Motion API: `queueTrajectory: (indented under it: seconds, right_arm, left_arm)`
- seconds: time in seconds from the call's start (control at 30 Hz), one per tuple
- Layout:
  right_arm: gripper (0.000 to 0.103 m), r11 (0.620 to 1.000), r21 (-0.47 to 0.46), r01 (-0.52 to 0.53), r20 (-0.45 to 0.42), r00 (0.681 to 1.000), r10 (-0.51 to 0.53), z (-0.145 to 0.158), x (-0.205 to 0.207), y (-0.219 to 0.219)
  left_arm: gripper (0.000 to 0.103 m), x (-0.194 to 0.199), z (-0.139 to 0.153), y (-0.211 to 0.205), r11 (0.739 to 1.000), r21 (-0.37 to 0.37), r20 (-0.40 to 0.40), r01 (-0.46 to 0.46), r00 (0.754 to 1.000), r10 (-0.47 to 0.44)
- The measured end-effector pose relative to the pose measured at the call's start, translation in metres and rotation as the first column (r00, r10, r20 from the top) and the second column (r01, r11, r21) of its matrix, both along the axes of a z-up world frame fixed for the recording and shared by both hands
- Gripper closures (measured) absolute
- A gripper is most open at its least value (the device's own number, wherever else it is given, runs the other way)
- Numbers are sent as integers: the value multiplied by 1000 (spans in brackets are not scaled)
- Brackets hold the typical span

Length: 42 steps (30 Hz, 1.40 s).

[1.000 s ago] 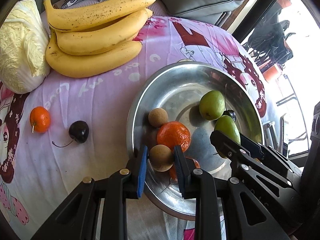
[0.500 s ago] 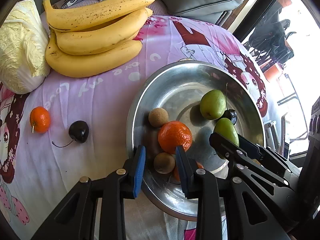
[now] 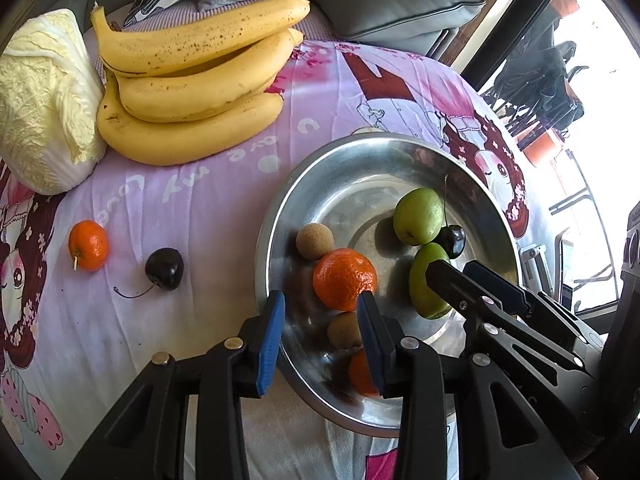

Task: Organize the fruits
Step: 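Open the left tool to drop the brown fruit while the right tool drops the green pear into the bowl, then withdraw both open tools from the bowl toward the tangerine and cherry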

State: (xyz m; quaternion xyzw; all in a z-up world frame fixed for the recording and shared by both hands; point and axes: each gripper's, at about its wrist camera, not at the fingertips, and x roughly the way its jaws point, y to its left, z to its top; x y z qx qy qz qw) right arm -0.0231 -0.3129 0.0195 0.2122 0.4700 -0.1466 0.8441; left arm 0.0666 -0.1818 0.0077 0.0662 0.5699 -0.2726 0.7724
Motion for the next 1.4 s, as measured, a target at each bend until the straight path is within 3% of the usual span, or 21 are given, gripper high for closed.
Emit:
queueTrajectory:
  seconds: [0.3, 0.57, 1.07, 1.13, 1.23, 1.33, 1.4]
  right_arm:
    - [59, 1000, -6, 0, 22, 1000, 0, 7, -2, 1]
    - [59, 1000, -4, -30, 14, 999, 30, 5, 0, 8]
    - [59, 998, -10, -65, 1, 998, 65, 2, 5, 20]
    - [59, 998, -13, -64, 1, 998, 64, 3, 5, 19]
    - [45, 998, -23, -57, 2, 998, 57, 4, 4, 19]
    - [43, 998, -33, -52, -2, 999, 51, 4, 4, 19]
    - [37, 998, -32, -52, -9, 999, 52, 3, 5, 18]
  left_arm:
    - [65, 3, 8, 16, 1000, -2, 23, -31, 999, 31]
    - [65, 17, 5, 46, 991, 32, 45, -130, 991, 128]
    - [64, 27, -5, 72, 978, 55, 27, -200, 980, 199]
    - [57, 27, -5, 72, 978, 56, 28, -201, 979, 200]
    - [47, 26, -2, 72, 976, 71, 47, -207, 978, 204]
    - [38, 26, -3, 74, 973, 79, 51, -218, 975, 214]
    - [31, 27, -4, 74, 971, 84, 53, -224, 974, 220]
